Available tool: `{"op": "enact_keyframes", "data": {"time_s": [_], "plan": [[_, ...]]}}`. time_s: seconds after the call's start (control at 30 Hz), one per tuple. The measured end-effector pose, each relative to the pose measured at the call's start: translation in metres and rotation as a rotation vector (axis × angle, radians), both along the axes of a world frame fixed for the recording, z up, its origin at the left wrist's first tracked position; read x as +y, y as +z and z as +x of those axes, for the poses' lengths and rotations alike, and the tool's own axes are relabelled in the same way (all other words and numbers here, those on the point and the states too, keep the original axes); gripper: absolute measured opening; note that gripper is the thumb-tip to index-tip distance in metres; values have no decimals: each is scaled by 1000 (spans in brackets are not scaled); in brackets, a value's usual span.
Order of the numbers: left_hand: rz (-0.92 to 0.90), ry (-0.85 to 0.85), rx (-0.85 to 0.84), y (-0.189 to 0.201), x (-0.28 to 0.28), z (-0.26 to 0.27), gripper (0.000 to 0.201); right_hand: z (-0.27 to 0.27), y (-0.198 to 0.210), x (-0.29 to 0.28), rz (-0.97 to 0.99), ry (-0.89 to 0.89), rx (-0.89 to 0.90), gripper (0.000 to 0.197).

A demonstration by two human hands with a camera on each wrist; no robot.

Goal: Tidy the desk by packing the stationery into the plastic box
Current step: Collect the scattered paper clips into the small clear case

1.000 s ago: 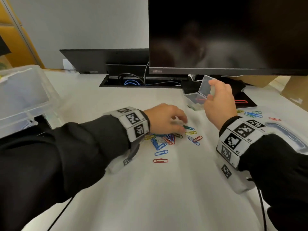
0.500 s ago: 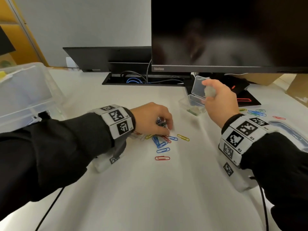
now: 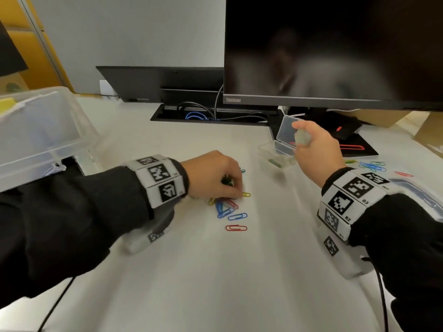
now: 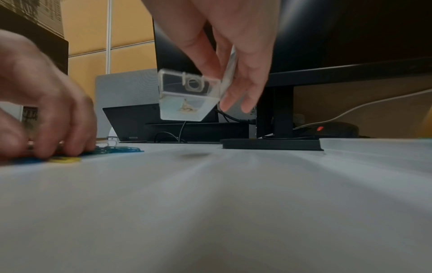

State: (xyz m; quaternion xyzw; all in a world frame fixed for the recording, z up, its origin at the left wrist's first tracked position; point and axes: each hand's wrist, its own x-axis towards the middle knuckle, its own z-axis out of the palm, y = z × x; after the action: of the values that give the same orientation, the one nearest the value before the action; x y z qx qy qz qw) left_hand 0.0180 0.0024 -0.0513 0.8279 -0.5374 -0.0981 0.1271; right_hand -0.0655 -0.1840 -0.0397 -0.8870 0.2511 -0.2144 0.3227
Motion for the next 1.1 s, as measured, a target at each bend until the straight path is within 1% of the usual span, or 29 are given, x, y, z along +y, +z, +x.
{"op": "enact_keyframes", "data": {"time_s": [0.07, 0.1, 0.17, 0.2, 0.27, 0.33, 0.37, 0.47, 0.5, 0.6, 0.67, 0.73, 0.8, 0.87, 0.9, 0.93, 0.97, 1.03, 1.1], "plan": [[-68, 70, 43, 1, 7, 5, 40, 3, 1, 4, 17, 5, 26, 54], [-28, 98, 68, 3, 6, 6, 55, 5, 1, 6, 16, 10, 37, 55], [152, 140, 143, 4, 2, 8, 85, 9, 1, 10, -2, 29, 54, 57], [231, 140, 175, 4, 0, 8, 95, 10, 1, 12, -16, 41, 63, 57], [307, 105, 195, 0, -2, 9, 104, 10, 0, 13, -33, 50, 80, 57], [299, 52, 181, -3, 1, 5, 100, 8, 0, 13, -29, 44, 98, 56], [265, 31, 176, -4, 3, 2, 93, 8, 0, 13, -28, 44, 104, 56], [112, -5, 159, -3, 11, -5, 64, 8, 2, 14, -34, 56, 109, 56], [67, -7, 161, -1, 13, -6, 58, 9, 2, 14, -38, 59, 111, 55], [-35, -40, 174, 4, 14, -10, 55, 10, 1, 15, -26, 57, 97, 55], [-11, -97, 167, 3, 10, -16, 58, 10, 1, 15, -23, 56, 84, 55], [95, -148, 134, 1, 5, -21, 57, 10, 1, 15, -16, 61, 77, 54], [123, -154, 116, -1, 4, -20, 45, 9, 1, 15, -11, 70, 76, 53], [79, -116, 105, -1, 7, -15, 28, 9, 0, 15, -8, 82, 85, 53], [64, -88, 90, 0, 9, -12, 23, 9, -1, 15, -3, 85, 89, 54], [49, -62, 75, 1, 11, -10, 23, 10, -1, 15, 2, 85, 92, 54], [27, -37, 64, 1, 13, -9, 28, 10, -1, 15, 5, 86, 95, 55], [37, 32, 57, 2, 15, -8, 52, 11, -2, 14, 11, 96, 97, 55], [171, 106, 79, 2, 17, -6, 79, 13, -5, 14, 25, 115, 106, 55]]}}
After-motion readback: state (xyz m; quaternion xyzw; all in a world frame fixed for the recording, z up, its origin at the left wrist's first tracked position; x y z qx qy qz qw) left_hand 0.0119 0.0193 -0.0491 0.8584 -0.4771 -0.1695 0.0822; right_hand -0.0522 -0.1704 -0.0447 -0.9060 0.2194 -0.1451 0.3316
